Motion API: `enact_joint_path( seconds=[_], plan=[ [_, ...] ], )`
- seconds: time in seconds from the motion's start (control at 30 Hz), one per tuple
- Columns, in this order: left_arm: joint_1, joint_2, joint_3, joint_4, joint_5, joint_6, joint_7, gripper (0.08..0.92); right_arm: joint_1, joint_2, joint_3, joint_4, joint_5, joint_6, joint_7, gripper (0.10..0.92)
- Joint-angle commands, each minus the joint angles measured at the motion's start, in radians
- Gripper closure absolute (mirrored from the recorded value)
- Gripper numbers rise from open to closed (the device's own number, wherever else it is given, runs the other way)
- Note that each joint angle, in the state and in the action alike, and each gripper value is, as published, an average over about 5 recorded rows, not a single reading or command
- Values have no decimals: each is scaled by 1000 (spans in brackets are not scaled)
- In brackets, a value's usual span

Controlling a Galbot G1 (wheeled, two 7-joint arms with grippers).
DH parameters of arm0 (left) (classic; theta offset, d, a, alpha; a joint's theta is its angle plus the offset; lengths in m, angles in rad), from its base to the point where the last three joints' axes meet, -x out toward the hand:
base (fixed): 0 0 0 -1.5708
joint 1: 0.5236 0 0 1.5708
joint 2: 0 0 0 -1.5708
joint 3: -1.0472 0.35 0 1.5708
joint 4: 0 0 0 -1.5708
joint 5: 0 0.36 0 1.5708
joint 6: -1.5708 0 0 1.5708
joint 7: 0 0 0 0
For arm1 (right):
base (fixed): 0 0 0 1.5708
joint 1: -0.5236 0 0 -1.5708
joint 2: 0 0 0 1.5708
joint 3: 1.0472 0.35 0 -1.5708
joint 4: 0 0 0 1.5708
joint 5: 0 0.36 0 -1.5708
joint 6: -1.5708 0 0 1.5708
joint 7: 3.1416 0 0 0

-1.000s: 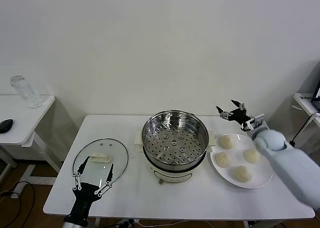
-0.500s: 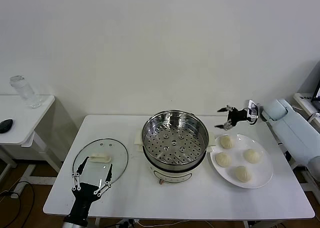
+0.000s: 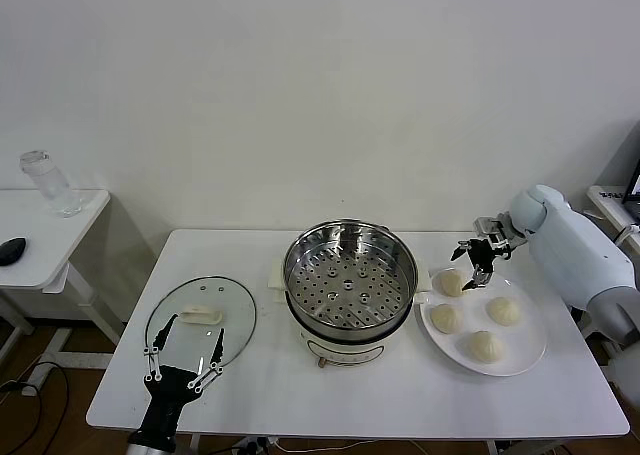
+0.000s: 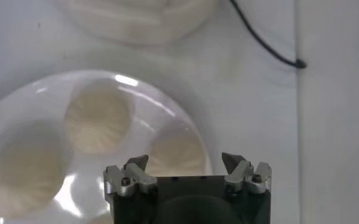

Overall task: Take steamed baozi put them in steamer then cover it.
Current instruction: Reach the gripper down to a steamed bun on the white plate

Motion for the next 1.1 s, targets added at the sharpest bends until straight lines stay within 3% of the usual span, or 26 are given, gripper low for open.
enact_joint_path(
  seconds=[0.03,0.5,0.73,0.93,1.1],
  plan=[
    [0,-1,-1,3,1,-1,-2,177,14,17,-10,-32,-92,18,7,203],
    [-5,-3,-7,12,0,-5,-6,177,-16,48,-8,-45,-90,20,75,212],
    [-6,-4,-6,13,-1,-5,-6,177,-22,38,-16,-21,-86,23,84,309],
    [-14,-6,-8,12,-3,-3,-6,177,-21,0,-40,43,-56,26,86,344],
    [-22,-5,-6,7,-5,3,-7,177,37,-85,-99,185,9,35,66,358]
  ],
)
